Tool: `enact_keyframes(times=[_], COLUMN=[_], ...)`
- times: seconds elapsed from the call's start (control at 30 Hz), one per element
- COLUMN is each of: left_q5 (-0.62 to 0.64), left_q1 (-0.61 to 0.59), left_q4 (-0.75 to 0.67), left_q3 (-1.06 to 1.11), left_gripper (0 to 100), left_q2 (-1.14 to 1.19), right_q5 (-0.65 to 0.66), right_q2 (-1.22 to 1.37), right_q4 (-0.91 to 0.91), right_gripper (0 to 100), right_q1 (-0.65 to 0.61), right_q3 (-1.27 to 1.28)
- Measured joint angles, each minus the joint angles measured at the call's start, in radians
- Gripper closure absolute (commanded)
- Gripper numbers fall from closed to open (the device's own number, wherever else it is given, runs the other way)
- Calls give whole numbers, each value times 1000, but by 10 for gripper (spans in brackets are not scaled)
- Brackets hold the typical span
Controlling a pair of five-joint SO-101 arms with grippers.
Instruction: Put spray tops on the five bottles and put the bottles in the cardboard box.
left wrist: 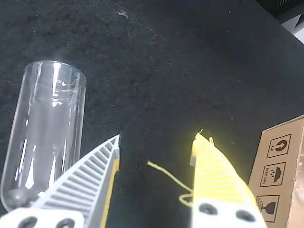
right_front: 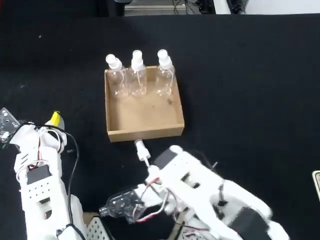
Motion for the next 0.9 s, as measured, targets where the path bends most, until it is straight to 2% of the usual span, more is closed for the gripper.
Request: enact_keyframes(times=[0.17, 0.37, 0.5, 0.73, 0.9], left_q5=[0, 0, 0, 0, 0], left_q1=[0, 0, 0, 0, 0], left_q4=[0, 0, 0, 0, 0], left_q3=[0, 0, 0, 0, 0], left_gripper=[773, 773, 773, 773, 773], left_q2=[0, 0, 0, 0, 0], right_q5=[-77, -117, -118, -118, -129], right_q2=[89, 55, -8, -245, -328], right_q4=[-26, -51, -58, 9, -11], right_gripper=[767, 993, 988, 987, 987], right_q1=[-5, 58, 129, 381, 667], right_q3=[-51, -52, -12, -11, -11])
